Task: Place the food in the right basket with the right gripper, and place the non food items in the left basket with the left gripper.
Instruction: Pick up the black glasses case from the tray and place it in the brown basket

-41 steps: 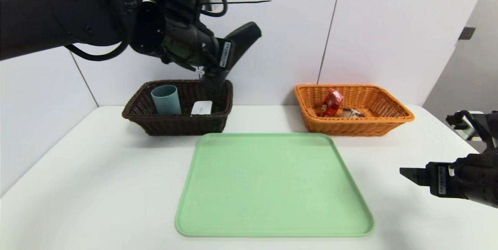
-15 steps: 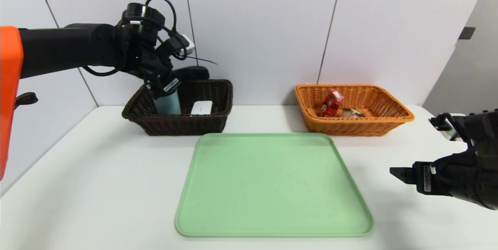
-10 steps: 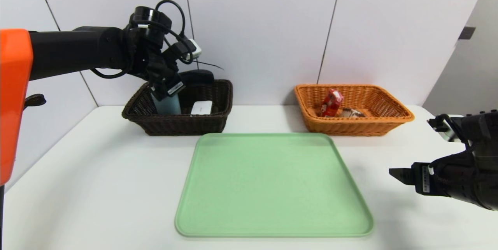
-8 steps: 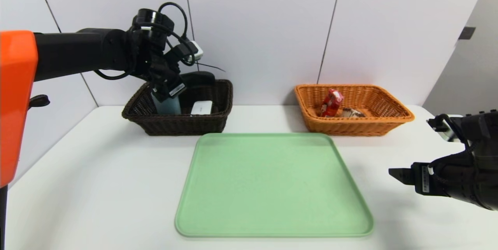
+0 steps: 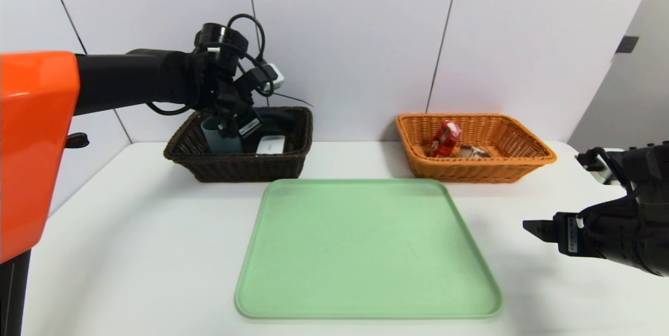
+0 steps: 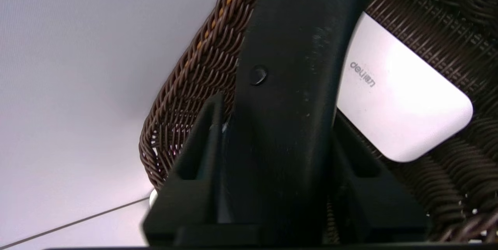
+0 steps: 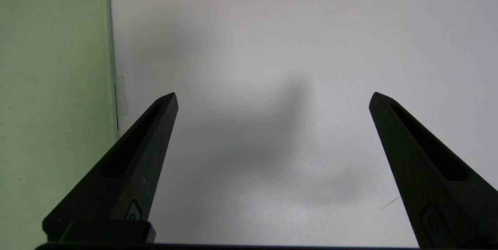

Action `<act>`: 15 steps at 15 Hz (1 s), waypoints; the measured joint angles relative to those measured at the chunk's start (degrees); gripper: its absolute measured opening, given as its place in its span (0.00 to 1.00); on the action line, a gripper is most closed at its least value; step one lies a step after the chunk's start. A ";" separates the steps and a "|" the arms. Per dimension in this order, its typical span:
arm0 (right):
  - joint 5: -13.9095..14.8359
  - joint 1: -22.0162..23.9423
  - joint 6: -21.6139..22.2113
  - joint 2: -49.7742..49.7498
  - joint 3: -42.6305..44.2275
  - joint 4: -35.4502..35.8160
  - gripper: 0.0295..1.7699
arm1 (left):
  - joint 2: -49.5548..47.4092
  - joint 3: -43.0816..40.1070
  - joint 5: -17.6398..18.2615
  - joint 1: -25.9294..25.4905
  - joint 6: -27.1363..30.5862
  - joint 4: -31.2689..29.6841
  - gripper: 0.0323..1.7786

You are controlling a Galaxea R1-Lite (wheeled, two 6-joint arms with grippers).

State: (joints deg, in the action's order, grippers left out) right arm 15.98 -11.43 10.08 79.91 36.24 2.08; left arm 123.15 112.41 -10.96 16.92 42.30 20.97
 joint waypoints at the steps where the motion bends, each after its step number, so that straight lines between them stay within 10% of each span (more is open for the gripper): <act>1: 0.05 0.02 0.02 0.00 0.00 0.00 0.96 | 0.26 0.00 0.00 0.17 -0.07 -0.63 0.52; 15: 0.00 -0.55 -0.09 -0.33 0.05 0.04 0.96 | -5.32 0.63 -1.41 0.50 -0.35 -11.68 0.88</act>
State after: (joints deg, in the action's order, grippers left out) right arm 15.98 -11.98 10.00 79.58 36.29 2.12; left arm 117.83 113.04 -12.37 17.42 41.95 9.29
